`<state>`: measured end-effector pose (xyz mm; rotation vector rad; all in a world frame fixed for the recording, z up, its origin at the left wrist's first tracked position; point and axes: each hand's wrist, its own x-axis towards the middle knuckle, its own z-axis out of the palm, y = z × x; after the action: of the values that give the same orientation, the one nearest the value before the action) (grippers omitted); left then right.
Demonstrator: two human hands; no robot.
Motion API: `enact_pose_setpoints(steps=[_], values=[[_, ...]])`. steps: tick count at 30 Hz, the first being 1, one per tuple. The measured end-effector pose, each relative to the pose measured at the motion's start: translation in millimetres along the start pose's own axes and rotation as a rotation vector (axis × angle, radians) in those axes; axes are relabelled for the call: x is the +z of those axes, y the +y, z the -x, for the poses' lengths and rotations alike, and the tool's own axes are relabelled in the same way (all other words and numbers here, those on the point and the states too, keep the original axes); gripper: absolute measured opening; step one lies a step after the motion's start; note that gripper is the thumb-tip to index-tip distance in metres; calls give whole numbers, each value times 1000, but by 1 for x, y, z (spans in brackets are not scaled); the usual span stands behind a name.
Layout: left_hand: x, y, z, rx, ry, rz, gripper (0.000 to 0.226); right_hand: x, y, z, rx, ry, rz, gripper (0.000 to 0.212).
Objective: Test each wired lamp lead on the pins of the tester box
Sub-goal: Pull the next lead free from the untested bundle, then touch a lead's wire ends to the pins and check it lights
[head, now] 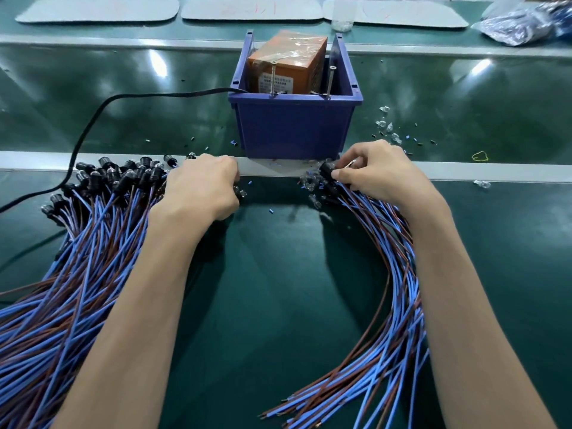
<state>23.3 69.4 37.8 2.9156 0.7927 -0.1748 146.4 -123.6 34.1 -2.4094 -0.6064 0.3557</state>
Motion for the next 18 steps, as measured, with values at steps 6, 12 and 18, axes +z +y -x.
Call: enact_pose_setpoints(steps=[6, 12, 18], values=[[-11, 8, 7, 72, 192, 252, 26, -7, -6, 2, -139, 50, -62, 5], [-21, 32, 20, 241, 340, 634, 23, 4, -23, 10, -286, -248, -304, 22], [-23, 56, 33, 395, 438, 798, 18, 10, -29, 13, -339, -263, -476, 14]])
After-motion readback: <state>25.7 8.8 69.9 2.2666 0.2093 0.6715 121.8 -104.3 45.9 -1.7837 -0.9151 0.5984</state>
